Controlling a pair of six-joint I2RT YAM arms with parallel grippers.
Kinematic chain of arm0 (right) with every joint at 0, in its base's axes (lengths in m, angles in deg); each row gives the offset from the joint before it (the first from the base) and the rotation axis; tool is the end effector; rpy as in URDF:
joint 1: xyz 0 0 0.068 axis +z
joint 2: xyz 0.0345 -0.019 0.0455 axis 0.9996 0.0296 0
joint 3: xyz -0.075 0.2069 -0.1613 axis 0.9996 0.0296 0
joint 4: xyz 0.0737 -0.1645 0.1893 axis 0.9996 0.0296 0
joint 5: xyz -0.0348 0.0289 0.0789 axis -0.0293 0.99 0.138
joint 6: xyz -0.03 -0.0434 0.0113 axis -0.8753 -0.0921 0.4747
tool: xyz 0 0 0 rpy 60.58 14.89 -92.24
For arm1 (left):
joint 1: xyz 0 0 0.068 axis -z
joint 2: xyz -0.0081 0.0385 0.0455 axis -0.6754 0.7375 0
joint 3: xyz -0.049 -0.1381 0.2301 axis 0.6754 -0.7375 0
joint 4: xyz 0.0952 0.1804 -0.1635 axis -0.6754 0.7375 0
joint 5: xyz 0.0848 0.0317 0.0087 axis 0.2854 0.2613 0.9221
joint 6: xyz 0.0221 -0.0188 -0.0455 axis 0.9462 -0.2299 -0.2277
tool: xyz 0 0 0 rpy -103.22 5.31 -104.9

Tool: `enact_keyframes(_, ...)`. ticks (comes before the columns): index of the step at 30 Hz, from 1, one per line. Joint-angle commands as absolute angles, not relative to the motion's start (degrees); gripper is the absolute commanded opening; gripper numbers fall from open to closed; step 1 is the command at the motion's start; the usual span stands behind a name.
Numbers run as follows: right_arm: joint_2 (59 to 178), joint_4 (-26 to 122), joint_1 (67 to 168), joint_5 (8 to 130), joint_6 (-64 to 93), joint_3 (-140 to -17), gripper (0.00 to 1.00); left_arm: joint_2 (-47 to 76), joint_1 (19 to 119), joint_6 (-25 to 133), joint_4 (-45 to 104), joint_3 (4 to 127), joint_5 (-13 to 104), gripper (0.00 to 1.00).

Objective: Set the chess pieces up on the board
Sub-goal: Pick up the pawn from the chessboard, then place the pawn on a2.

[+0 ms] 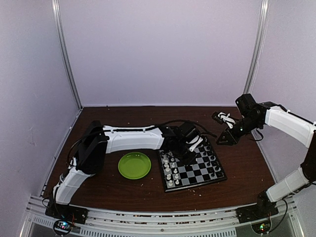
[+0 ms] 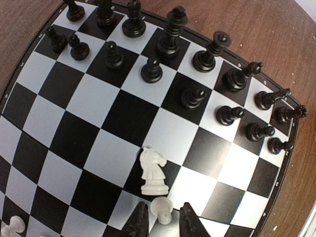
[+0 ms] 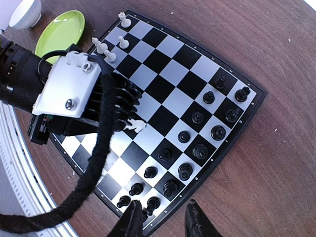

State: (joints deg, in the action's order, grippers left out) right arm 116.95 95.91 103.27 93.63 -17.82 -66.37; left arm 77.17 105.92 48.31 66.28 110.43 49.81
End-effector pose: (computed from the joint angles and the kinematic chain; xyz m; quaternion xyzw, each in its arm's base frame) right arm 0.2540 0.0875 0.2705 -0.3838 0.8568 0.2498 0.2372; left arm 0.2335 -0.4730 0.1688 0.3826 0.8752 -0.2171 0.2012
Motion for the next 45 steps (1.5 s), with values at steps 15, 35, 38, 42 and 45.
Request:
enact_keyframes(15, 118.07, 97.28, 102.91, 94.84, -18.85, -67.13, 0.3, 77.9, 105.85, 49.62, 67.08, 111.74, 49.01, 0.07)
enact_keyframes(35, 118.87, 97.42, 102.92, 95.02, -18.75, -67.63, 0.29, 68.97, 99.11, 53.39, 75.99, 114.8, 53.8, 0.02)
enact_keyframes(38, 119.03, 97.46, 102.91, 94.94, -18.8, -67.61, 0.29, 69.18, 96.08, 52.34, 76.03, 114.69, 53.59, 0.02)
enact_keyframes(42, 119.18, 97.45, 102.96, 94.68, -18.78, -67.63, 0.29, 70.53, 92.42, 49.5, 76.09, 115.03, 52.68, 0.02)
enact_keyframes(45, 119.33, 97.32, 102.87, 94.42, -18.76, -67.6, 0.29, 71.65, 91.71, 50.43, 75.4, 115.49, 53.32, 0.03)
